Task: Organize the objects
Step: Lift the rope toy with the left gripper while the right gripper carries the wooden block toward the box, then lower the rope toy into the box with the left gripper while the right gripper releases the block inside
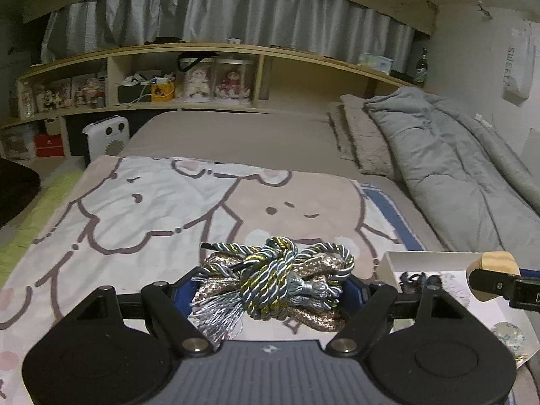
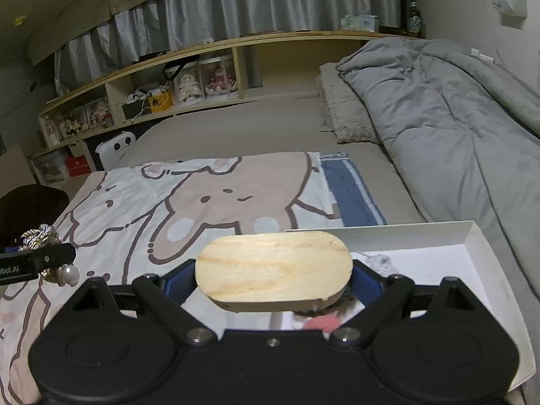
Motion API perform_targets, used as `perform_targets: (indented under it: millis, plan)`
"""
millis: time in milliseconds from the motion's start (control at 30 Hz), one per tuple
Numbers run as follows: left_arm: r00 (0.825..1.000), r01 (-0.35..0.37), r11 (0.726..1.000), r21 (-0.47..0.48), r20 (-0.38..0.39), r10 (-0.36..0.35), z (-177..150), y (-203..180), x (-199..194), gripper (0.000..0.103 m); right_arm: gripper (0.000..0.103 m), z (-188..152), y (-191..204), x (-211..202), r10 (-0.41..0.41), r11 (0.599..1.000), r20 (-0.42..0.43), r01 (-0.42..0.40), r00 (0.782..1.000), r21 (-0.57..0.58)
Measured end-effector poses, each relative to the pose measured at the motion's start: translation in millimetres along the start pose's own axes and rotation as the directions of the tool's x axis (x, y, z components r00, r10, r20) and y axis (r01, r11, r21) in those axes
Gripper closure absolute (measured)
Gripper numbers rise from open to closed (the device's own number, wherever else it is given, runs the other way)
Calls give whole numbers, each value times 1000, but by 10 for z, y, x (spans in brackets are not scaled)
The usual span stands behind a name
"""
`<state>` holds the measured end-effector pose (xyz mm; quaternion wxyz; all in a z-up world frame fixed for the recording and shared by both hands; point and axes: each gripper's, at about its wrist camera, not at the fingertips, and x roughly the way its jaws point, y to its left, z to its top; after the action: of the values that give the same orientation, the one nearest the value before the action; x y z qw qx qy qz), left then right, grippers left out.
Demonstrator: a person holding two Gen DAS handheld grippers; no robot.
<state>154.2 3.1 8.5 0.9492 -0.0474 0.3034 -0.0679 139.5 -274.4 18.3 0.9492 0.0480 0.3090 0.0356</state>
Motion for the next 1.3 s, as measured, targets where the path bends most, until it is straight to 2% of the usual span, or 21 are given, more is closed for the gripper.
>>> perform_targets:
  millis: [333, 600, 800, 1033, 1167, 1300]
  plan:
    - [996, 90, 995, 38, -12, -90, -70, -415, 130, 22, 9, 66, -551, -61, -75, 996, 23, 74, 997, 57]
    - [977, 208, 976, 60, -54, -205, -129, -1009, 289, 22, 9, 30, -961, 49, -144, 983, 3, 143, 990, 111]
    - [949, 307, 950, 54, -88, -301, -237, -1522, 439, 22, 9, 6, -1231, 79, -176, 972, -9, 175, 984, 156]
    - [912, 389, 920, 43, -157, -378, -385, -2001, 623, 22, 9, -12, -1582, 78, -202, 954, -14, 200, 979, 225]
    - [881, 427, 904, 0, -227, -416, -485, -2220, 766, 22, 9, -29, -1787, 79, -226, 938, -20, 224, 974, 265]
    - [855, 429, 902, -37, -306, -419, -611, -2384, 941, 22, 9, -60, -1897, 140, -233, 939, -49, 238, 971, 248]
